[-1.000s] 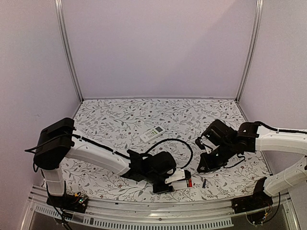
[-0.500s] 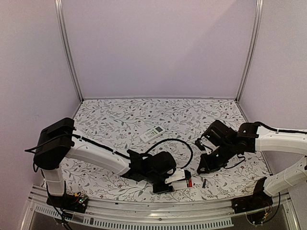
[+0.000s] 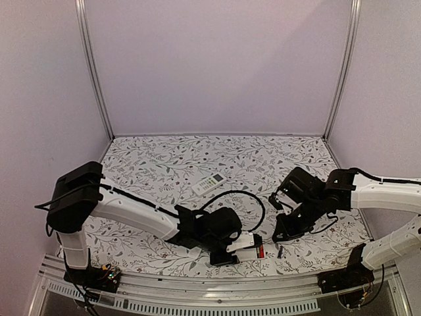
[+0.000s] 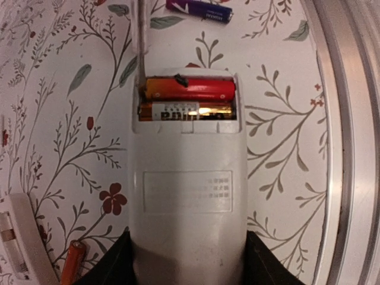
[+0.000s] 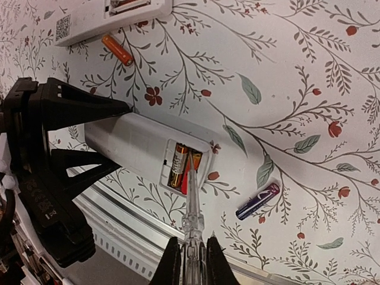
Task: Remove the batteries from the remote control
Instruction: Remove the battery from the remote control without the battery cover.
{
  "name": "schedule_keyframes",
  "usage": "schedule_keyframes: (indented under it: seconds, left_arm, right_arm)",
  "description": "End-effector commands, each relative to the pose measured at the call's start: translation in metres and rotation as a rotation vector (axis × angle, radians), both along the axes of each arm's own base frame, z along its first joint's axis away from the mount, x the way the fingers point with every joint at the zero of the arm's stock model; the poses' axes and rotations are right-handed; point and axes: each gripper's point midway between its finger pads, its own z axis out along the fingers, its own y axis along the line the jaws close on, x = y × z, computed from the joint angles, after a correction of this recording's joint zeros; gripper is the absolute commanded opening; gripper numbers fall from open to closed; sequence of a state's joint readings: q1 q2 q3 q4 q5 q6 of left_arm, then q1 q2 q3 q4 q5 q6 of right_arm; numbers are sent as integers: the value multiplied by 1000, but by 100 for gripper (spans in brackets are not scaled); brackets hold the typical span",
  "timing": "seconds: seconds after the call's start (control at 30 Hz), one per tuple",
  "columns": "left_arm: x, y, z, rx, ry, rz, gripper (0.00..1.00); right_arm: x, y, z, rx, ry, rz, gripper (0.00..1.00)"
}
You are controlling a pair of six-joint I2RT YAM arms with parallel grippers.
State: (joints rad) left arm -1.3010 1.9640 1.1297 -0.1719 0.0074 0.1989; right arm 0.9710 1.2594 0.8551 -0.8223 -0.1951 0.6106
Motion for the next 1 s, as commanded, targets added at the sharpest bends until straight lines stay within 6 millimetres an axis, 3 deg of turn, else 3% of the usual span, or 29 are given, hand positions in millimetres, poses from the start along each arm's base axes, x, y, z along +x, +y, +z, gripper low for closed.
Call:
schedule_keyframes:
  seconds: [0.0,0.33,0.67,0.97]
  left_arm:
    - [3,90,-81,372,41,61,28]
    - [7,90,-82,378,33,74,28]
    - [7,86,-68,330,-2,56,28]
    - [3,89,-75,358,-9,44,28]
  right_arm:
    - [-31,-15,0,-57,116,30,0]
    - [-34,-10,9,-28,124,41,0]
    - [1,-6,28,-33,-37,-33,0]
    - [15,9,30,22,-48,-29,0]
